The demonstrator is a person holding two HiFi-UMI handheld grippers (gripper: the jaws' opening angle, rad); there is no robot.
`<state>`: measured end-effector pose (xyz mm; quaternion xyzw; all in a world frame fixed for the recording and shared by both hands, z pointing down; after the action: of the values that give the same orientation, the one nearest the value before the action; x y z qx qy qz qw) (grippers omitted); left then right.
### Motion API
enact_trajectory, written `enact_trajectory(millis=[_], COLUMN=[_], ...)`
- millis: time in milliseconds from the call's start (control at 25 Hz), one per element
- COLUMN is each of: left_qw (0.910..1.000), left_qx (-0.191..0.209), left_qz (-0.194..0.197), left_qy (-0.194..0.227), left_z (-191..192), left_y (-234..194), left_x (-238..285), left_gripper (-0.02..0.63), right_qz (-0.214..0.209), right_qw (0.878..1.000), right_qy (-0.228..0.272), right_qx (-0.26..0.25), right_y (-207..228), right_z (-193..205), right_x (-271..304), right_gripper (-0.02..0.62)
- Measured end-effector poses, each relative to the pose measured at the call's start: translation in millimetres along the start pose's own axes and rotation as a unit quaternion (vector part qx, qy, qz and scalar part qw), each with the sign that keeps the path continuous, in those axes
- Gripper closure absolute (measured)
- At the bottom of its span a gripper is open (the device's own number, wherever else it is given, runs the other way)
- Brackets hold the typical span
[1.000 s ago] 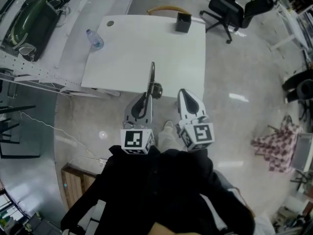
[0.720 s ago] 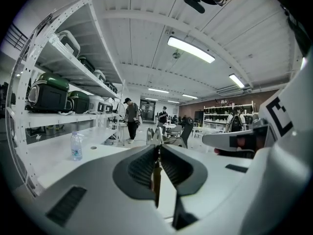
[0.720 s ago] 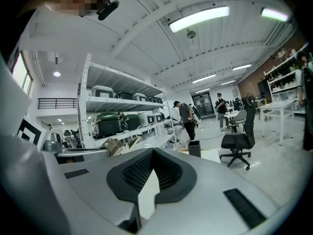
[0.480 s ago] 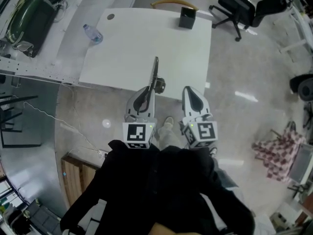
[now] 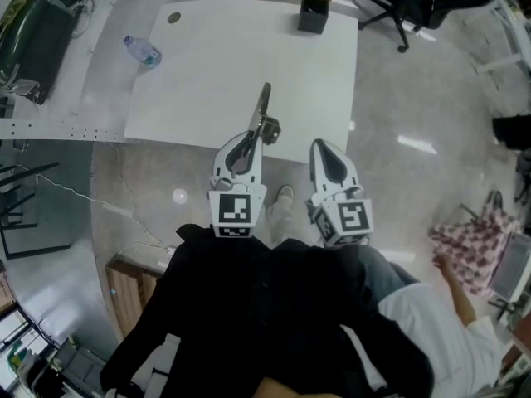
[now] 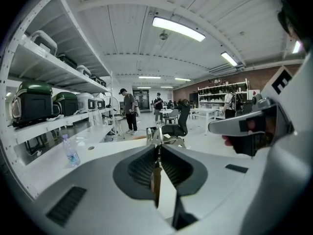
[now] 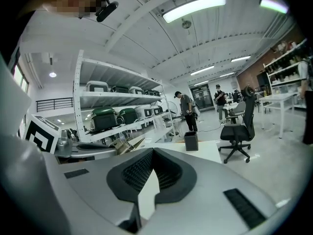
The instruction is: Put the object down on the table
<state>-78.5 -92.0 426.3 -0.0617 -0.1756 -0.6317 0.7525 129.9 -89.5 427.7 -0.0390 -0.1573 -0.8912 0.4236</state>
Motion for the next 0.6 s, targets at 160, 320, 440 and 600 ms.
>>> enact_trajectory(millis=[160,320,440,600], left_qw=[0.9992,0.9975,0.9963,0.9944], left_qx=[0.03,0.056,0.067,0.082], left_qz=[0.013,0.018,0.024,0.038], left_qy=[-0.023,-0.038,-0.047,-0.055], left_z=[10,25,33,45], left_y=[-2,-1,-1,2], left_x=[21,38,48,61], left_gripper=[0.569,0.569,0.568,0.569], right_qz=[0.011,0.017,0.018,0.031], right_qw=[1.0,0.999,0.999,0.998], right_qy=[-0.012,-0.025,-0.027,-0.039], right_qx=[0.006,0.018,0.036,0.028], right_y=[3,2,-1,3], right_z=[7,15,17,28], right_x=[6,12,16,17], right_gripper=[0.594,0.594,0.594,0.594])
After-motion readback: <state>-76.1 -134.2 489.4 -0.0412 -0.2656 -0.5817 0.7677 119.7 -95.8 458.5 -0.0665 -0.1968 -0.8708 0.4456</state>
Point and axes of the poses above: the fingertips, and each gripper's own axes: x forward along the fingers, y to its right, z out of its underside, the point moved 10 cm from there along -x, backward along the fingers, and after that the axes turned 10 degrees about -z, right-handed, at the moved point
